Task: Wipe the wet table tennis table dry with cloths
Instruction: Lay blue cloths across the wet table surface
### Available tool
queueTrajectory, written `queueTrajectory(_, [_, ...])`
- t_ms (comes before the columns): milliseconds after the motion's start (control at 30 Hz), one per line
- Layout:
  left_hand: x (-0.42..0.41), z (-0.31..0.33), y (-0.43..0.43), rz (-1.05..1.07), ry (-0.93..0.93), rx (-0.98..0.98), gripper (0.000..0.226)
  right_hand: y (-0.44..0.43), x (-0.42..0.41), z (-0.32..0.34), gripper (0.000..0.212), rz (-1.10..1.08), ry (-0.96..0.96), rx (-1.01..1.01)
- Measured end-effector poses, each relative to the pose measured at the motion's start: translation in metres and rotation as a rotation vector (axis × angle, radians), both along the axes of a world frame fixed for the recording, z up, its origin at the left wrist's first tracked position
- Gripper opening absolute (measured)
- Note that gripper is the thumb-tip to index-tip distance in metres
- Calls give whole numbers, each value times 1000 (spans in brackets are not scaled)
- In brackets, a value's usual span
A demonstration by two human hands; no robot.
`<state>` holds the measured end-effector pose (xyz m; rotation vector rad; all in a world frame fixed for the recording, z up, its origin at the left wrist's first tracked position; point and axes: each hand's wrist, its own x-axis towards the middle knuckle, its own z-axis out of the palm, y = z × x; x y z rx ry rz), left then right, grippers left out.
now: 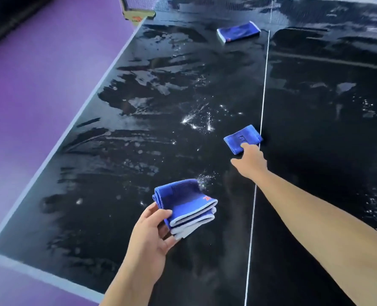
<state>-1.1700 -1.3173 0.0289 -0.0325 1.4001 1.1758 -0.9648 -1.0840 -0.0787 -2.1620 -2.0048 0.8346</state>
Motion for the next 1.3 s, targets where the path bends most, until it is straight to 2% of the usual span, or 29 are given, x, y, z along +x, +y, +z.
queueTrajectory(133, [-16, -12, 8, 28, -40, -41, 36, 35, -20, -20, 40, 96, -175, 49])
queueTrajectory(200, [-26, -20, 9, 33, -62, -63, 37, 41, -19, -30, 31, 98, -262, 39])
queueTrajectory(300, [-47, -25, 9, 20, -84, -65, 36, 43, -18, -44, 8, 36, -288, 127])
queueTrajectory(400, [-74, -26, 3, 30, -52, -51, 35, 37, -29, -41, 9, -13, -282, 174])
queueTrajectory(533, [-112, -21, -14, 5, -54, -41, 37, -4, -47, -11, 10, -278, 57, 218])
queueTrajectory(667, [-155, -15, -27, -80, -92, 15, 39, -82, -93, 73, 11, -386, 348, 300])
queueTrajectory(767, [-193, -6, -41, -157, -106, 96, 39, -162, -146, 143, 17, -485, 684, 215])
queueTrajectory(900, [-255, 8, -77, -250, -149, 216, 40, -266, -244, 234, 18, -444, 1286, 16])
queueTrajectory(967, [-288, 16, -106, -281, -180, 293, 41, -303, -298, 252, 13, -444, 1459, -76])
queueTrajectory(1033, [-323, 26, -137, -286, -194, 377, 49, -327, -346, 246, 14, -431, 1431, -159])
queueTrajectory(1100, [-357, 33, -167, -274, -198, 437, 64, -342, -386, 230, 12, -434, 1296, -155])
queueTrajectory(1200, [-404, 37, -198, -226, -211, 516, 51, -358, -436, 211, 17, -472, 1143, 17])
queueTrajectory(1300, [-448, 39, -211, -110, -264, 553, 46, -369, -474, 203, 14, -524, 1130, 90])
